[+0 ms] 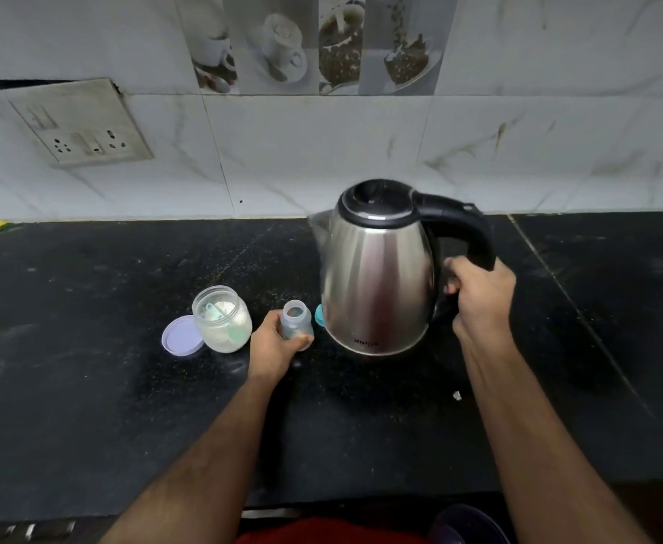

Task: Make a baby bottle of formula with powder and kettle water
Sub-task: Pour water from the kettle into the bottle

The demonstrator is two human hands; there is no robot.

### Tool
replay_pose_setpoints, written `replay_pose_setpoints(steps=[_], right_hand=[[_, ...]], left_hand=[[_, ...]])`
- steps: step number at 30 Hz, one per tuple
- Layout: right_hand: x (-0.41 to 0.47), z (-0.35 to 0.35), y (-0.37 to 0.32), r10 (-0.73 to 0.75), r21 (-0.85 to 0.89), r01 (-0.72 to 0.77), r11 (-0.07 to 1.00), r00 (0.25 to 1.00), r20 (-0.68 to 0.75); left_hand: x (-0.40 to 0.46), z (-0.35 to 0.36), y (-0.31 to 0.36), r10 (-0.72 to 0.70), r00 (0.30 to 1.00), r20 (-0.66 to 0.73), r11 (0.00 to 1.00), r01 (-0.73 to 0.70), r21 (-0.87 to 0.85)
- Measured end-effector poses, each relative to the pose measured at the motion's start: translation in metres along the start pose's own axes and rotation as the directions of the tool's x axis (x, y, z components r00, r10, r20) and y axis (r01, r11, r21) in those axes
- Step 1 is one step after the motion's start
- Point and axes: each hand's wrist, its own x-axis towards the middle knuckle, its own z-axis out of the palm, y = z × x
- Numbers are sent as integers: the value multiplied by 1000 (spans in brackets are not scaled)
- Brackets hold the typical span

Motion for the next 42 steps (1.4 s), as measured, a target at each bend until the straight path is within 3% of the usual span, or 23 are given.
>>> replay_pose_setpoints(steps=[8,18,23,34,42], right_hand=[[-34,-35,41,55,-99,-63,993,995,-82],[-46,-35,53,33,-240,-39,970,999,-27],[-42,-24,46,14,-330,-11,944,1000,7],[-26,-7,19,-136,-561,211,800,976,173],[-19,0,7,-181,-625,280,729,959,219]], left_hand=[[-18,-3,-4,18,1000,-15,999,-18,-34],[-36,-19,-2,122,990,70,991,-117,-67],[-37,-24,-5,20,1000,1,994,-20,-107],[-30,-40,-1,57,996,71,993,-49,-111],[-30,-43,3,46,990,134,996,-35,-81]])
